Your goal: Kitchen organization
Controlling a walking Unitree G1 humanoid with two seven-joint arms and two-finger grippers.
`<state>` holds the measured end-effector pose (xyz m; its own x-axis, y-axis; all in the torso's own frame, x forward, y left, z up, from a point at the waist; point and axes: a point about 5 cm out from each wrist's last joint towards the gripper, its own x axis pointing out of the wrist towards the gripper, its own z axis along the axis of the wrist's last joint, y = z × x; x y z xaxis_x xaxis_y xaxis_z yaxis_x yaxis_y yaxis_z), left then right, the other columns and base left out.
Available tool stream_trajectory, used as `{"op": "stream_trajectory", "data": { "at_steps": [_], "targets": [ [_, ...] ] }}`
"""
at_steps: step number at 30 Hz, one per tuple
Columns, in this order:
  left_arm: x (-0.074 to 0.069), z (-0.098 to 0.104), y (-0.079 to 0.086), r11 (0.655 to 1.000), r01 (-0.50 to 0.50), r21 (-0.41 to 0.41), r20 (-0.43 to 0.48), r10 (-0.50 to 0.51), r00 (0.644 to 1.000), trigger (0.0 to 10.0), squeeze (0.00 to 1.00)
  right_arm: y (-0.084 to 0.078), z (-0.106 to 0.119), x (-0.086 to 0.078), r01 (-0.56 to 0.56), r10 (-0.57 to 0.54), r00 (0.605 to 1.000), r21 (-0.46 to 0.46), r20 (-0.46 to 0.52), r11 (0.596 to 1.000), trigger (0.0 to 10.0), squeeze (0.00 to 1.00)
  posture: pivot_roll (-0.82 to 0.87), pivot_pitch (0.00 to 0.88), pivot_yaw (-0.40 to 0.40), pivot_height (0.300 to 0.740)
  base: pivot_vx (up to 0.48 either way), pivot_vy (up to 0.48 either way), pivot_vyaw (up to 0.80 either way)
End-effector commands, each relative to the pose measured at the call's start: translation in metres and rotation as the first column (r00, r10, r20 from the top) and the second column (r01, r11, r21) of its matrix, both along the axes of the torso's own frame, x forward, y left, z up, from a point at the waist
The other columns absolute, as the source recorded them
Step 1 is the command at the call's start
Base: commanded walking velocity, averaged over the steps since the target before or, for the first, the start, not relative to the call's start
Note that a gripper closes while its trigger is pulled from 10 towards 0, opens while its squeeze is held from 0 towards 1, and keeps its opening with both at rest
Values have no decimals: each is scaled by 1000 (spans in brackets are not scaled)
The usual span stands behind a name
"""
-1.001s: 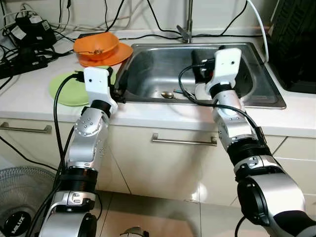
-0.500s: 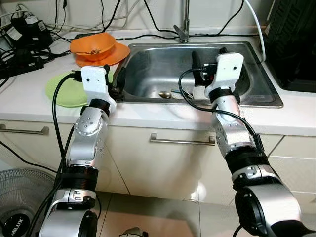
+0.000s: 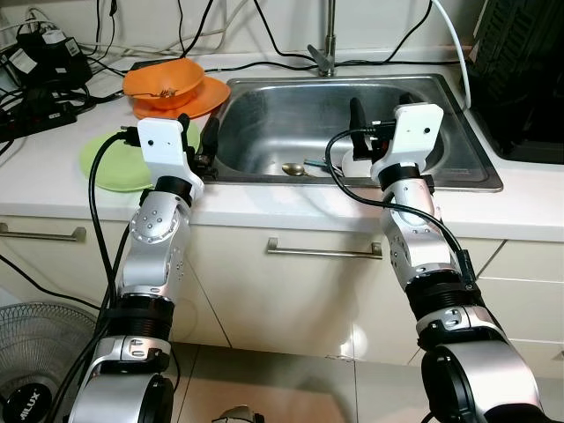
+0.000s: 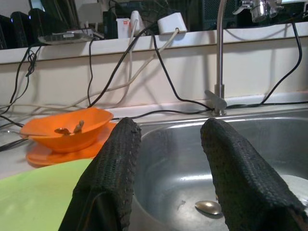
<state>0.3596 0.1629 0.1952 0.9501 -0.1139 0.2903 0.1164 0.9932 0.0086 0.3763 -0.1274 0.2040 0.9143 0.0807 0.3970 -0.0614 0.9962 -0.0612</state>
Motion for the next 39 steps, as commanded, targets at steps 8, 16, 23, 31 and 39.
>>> {"op": "stream_trajectory", "data": {
  "at_steps": [8,16,23,31,39],
  "targets": [
    [-1,2,12,999,-50,-7,16,50,999,10000,0,-7,8,-1,17,-17,999,28,27,999,10000,0,118,20,99,740,0,0,0],
    [-1,1,12,999,-53,-14,11,53,999,10000,0,-7,5,-3,19,-20,1000,31,19,999,10000,0,118,26,99,740,0,0,0],
    [-1,0,12,998,-53,-15,6,53,999,10000,0,-9,3,-2,22,-22,1000,38,-1,999,10000,0,117,30,99,740,0,0,0],
    [-1,-1,10,999,-50,-14,-1,50,999,10000,0,-3,2,-4,1,-1,1000,27,4,1000,10000,0,119,34,100,740,0,0,-472],
    [-1,-2,10,999,-47,-9,-6,47,999,10000,0,-3,1,-4,5,-5,1000,28,-6,1000,10000,0,120,28,101,740,0,219,0]
  ]
}}
